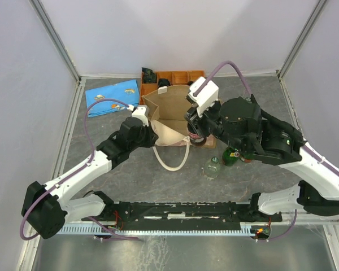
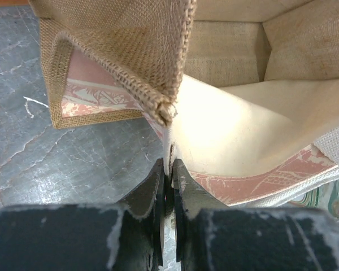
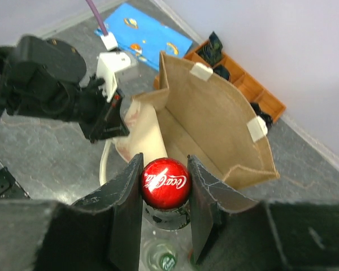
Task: Take the beverage out of the canvas bag
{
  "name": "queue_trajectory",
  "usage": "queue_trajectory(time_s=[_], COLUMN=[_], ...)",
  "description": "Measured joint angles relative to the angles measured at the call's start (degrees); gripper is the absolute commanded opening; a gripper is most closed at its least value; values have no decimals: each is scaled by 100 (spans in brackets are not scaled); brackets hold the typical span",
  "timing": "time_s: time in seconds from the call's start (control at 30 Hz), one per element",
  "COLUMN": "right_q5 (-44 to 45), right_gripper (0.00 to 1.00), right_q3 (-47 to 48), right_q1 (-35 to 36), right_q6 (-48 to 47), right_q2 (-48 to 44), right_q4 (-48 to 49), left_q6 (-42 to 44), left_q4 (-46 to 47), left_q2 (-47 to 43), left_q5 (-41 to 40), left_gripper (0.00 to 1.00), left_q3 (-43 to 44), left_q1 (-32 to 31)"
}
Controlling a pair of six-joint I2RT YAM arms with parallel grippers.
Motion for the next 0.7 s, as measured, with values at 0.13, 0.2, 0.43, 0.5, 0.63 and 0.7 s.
queue_trajectory(time_s=[0.13,0.2,0.43,0.5,0.63,0.7], right_q5=[90,103,-114,-151,-149,-131], right_gripper=[0,0,0,0,0,0], right_q3=[-151,-409,-1554,-1838,-2426,-2826], right_q1=[63,103,157,173,175,173], right_q6=[238,393,920,1029,1150,1220], right_q2=[-166,-262,-363,-363,-424,-527], right_q4=[-404,-463,-343,-262,131,407], left_q6=[0,-2,-42,-46,-46,-46], left_q4=[-4,2,59,92,184,225], left_q2=[-9,-9,-2,-2,-2,-4], left_q5=[-81,-81,-81,-96,-177,-229], left_gripper=[9,11,15,15,15,16], left_q3=[46,46,103,166,273,308], left_q1=[-2,-2,-2,-2,-2,0])
